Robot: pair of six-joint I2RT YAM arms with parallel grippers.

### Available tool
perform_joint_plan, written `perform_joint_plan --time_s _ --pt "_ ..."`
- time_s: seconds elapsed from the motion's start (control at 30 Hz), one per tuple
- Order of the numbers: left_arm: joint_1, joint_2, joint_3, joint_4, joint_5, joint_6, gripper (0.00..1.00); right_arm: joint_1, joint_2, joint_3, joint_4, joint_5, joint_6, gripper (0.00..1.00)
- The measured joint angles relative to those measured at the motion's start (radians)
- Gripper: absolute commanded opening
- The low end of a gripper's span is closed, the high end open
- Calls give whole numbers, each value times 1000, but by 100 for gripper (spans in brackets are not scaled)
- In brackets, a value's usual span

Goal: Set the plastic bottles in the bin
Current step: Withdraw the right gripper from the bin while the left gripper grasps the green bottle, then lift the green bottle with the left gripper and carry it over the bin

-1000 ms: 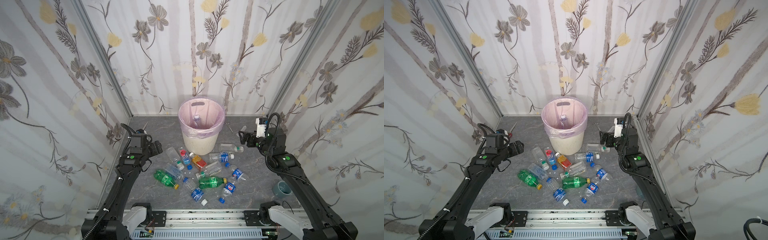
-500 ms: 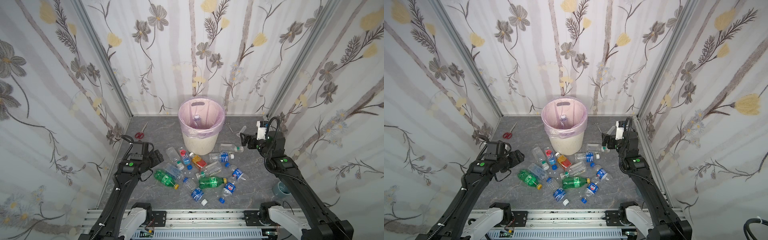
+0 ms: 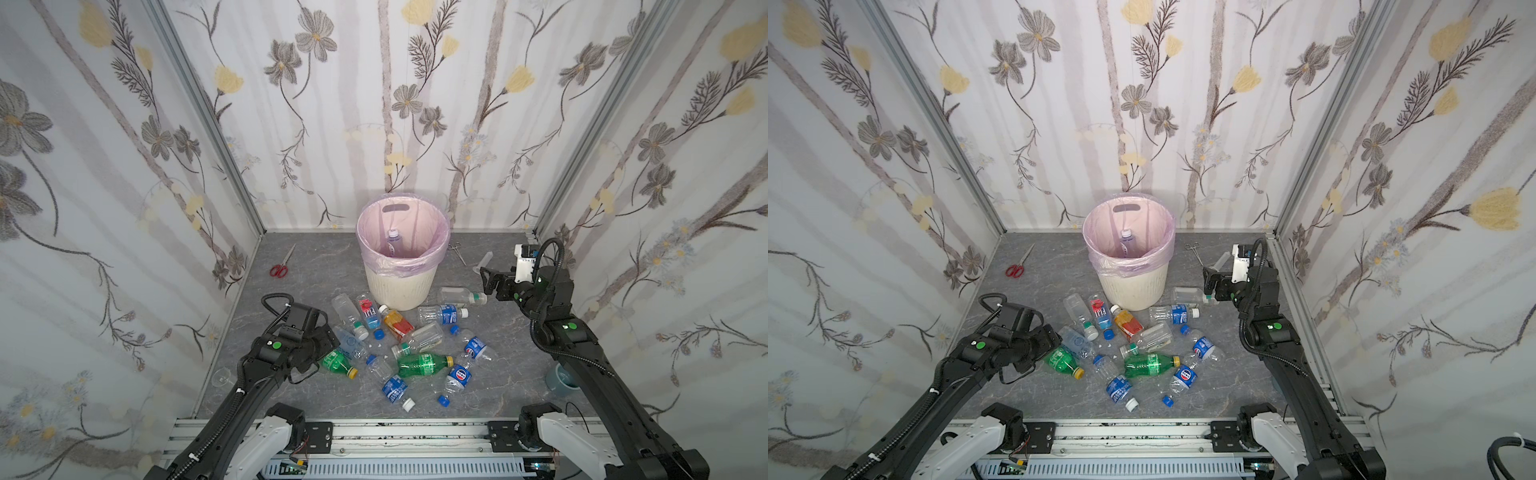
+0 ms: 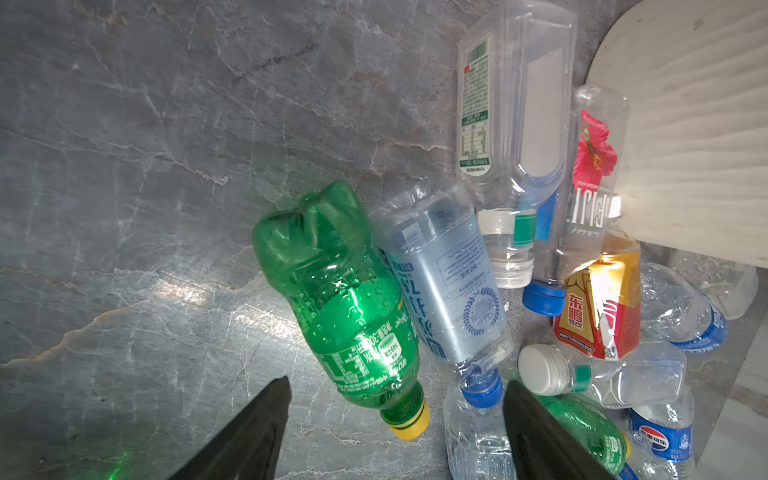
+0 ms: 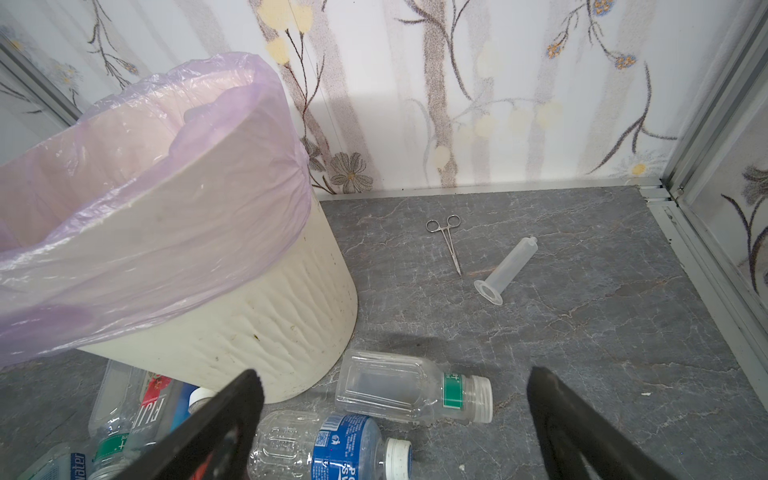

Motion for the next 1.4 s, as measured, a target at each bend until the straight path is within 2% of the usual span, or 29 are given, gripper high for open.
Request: perform_joint_plan --time_s 0.23,0.43,0.9,1.13,1.4 --pt "-41 -5 -71 17 -27 -111 82 0 -13 -1 24 -3 0 100" --pt "-62 2 -120 54 -29 -159 82 -3 -21 -3 26 -3 7 100" --pt "-74 85 -177 176 -34 -184 79 -2 -32 -7 26 -3 7 100" --pt "-77 63 -254 208 -30 -201 72 -3 -32 -7 26 -2 8 100" --pt "-115 68 -285 219 -46 -220 70 -3 -29 -7 28 -3 14 100"
